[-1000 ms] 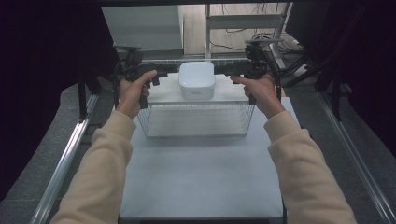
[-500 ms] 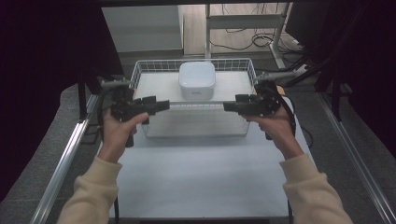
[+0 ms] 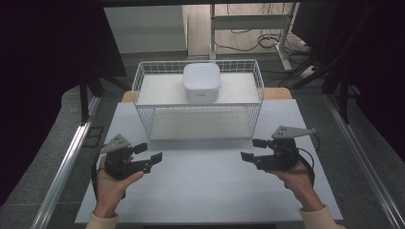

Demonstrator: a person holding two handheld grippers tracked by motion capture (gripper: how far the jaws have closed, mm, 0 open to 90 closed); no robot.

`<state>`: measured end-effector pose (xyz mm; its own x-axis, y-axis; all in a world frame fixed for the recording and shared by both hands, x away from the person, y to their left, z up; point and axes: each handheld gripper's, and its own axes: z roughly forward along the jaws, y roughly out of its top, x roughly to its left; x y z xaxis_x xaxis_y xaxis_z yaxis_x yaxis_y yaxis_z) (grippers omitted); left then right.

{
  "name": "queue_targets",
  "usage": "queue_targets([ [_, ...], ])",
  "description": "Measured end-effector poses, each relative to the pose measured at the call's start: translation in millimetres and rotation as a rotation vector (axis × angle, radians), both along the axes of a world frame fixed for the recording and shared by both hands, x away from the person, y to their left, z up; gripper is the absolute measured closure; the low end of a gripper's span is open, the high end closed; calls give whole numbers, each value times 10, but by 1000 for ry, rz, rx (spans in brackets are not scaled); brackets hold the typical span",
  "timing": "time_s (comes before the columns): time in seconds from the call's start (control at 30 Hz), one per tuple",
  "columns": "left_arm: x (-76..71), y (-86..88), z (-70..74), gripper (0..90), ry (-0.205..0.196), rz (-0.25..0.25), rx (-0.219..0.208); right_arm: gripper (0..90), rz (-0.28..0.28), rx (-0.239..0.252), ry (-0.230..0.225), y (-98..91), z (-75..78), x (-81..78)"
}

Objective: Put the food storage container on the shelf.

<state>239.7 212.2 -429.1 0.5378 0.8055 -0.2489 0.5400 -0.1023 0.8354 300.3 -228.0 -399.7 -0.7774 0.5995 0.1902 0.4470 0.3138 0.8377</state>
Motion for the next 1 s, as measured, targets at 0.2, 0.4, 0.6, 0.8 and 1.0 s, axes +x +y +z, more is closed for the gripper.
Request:
queue_targets([
  [0.2, -108, -34, -322, 275, 63, -15, 25, 267, -35, -23, 17, -173, -383, -166],
  [0.4, -75, -111, -486, 261, 108, -26, 35, 255, -84, -86, 68, -318, -666, -164],
  [0.6, -65, -108, -497, 251, 105, -17, 46, 252, -89, -105, 75, -335, -745, -133],
  [0.8, -60, -100, -540, 249, 111, -4, 53, 252, -109, -111, 79, -355, -765, -122],
  [1.0, -48, -118, -553, 249, 113, -4, 61, 225, -120, -108, 60, -375, -741, -117],
])
